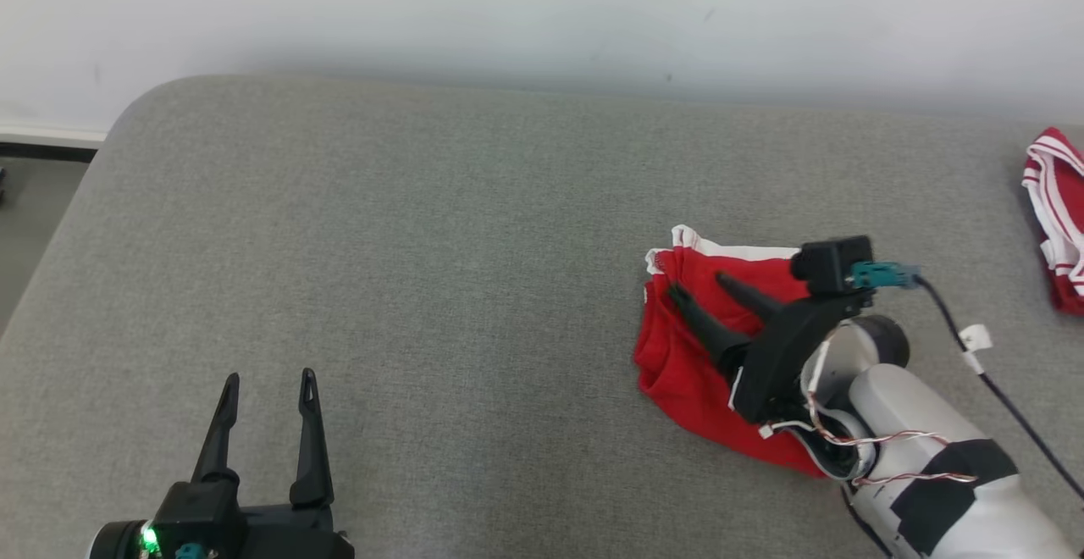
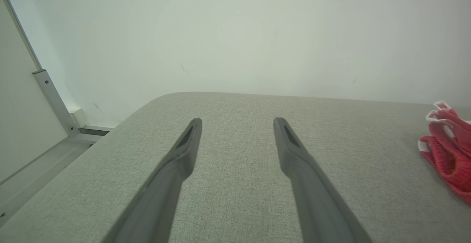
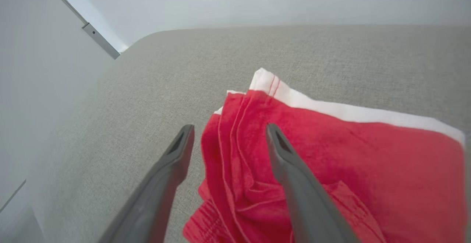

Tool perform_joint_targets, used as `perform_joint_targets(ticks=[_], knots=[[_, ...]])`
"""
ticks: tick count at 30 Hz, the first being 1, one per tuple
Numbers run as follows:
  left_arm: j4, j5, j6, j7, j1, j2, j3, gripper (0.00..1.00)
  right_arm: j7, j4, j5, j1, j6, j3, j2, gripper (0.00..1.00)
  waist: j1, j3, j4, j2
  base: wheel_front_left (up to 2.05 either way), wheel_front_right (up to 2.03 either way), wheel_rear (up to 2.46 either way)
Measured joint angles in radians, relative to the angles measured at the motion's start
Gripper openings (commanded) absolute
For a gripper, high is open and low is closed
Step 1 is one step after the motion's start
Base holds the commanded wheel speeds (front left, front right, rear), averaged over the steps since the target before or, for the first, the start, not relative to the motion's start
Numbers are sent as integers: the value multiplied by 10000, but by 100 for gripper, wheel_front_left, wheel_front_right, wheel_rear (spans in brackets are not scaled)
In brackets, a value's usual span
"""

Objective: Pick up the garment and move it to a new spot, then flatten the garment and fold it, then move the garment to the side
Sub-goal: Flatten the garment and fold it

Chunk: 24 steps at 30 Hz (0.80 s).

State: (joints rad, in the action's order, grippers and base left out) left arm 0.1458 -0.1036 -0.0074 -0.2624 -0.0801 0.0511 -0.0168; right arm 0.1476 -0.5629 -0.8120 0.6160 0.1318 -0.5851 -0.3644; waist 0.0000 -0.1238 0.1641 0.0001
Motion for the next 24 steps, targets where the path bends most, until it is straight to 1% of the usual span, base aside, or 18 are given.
perform_joint_targets(ticks=[4,7,10,13,18,24], knots=[[-2,58,-17,0,108,2,148,100,-581,853,-50,-225,0,412,-441,100,0,104,-198,0,0,0,0],[-31,102,-54,0,184,0,242,100,-924,1396,-65,-523,0,961,-834,100,0,180,-363,0,0,0,0],[-54,144,-105,0,198,0,286,100,-1168,1766,-46,-864,0,1609,-1241,100,0,228,-511,0,0,0,0],[-84,159,-127,0,210,0,326,100,-1197,1921,-42,-1321,0,2211,-1465,100,0,243,-607,0,0,0,0],[-90,232,-203,0,218,0,324,100,-849,2040,150,-2075,0,2614,-1511,100,0,189,-615,0,0,0,0],[-50,234,-209,0,199,0,226,100,-136,2295,412,-2487,0,2447,-1200,100,0,120,-464,0,0,0,0]])
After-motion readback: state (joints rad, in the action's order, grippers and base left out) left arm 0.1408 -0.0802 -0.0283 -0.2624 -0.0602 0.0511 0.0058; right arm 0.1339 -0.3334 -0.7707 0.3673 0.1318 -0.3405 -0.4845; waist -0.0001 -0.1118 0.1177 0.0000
